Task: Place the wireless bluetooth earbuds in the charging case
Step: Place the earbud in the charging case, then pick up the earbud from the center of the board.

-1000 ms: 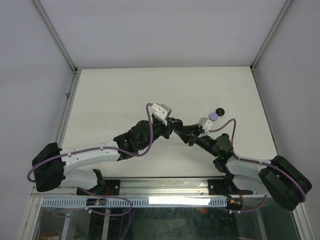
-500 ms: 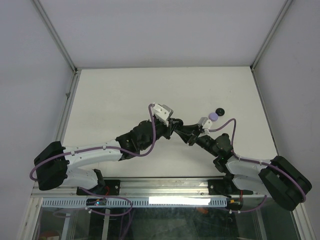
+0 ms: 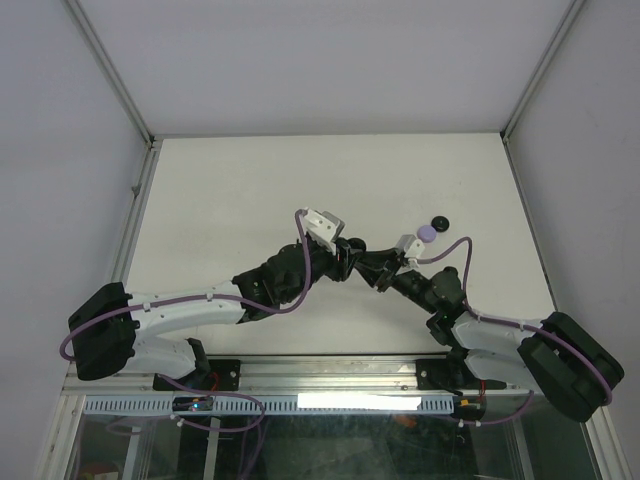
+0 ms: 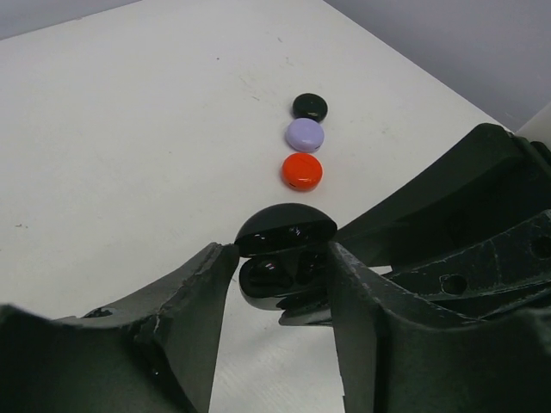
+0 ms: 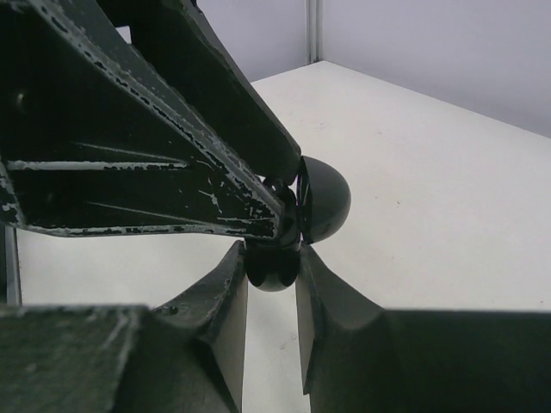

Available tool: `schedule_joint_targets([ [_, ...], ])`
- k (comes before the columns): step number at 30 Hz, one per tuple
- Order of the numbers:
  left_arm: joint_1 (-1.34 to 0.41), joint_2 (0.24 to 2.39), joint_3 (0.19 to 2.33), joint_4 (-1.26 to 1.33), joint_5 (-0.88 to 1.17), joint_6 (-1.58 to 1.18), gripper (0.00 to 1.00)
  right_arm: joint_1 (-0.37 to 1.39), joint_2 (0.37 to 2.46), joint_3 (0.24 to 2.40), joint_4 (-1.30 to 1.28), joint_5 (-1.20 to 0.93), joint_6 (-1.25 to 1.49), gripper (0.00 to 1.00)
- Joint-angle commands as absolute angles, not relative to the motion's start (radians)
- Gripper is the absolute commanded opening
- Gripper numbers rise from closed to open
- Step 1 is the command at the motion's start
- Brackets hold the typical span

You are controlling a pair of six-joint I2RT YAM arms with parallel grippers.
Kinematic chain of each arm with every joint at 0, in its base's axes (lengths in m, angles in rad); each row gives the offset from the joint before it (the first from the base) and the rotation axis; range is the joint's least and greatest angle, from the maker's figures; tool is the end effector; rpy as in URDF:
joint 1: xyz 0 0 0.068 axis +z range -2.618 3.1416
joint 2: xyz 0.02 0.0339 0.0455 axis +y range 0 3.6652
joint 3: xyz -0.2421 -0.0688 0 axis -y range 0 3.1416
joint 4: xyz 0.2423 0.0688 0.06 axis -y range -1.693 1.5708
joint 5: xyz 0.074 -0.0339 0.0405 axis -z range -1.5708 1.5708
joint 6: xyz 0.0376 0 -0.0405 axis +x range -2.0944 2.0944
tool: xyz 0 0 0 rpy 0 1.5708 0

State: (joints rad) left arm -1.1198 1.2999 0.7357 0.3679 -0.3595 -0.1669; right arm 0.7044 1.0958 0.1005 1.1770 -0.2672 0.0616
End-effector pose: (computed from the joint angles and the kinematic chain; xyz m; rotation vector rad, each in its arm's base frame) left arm 0.1423 -0.2635 0.2466 0.5792 1.6997 -0.6162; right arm 0.1459 0.1370 0.1781 -0.6693 1.2814 0.8182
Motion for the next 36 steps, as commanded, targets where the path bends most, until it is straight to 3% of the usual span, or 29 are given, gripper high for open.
schedule_joint_targets([
  [1,-1.128,1.273,0.73,0.394,-0.398,-0.2,0.52,0.705,1.076,0.115,1.257,-0.256,0.06,0.0],
  [15,-1.093,1.126,0.783,0.159,-0.521,-0.237,0.64,0.705,1.097,0.107,1.26,-0.232,0.067,0.0],
  [24,-0.856,1.177,0.798,0.045,-0.332,-0.345,0.66,0.705,1.117,0.104,1.264,-0.227,0.077,0.0],
  [36,-0.643,1.48,0.941,-0.022,-0.031,-0.317,0.68,0.704,1.136,0.104,1.258,-0.217,0.081,0.0],
])
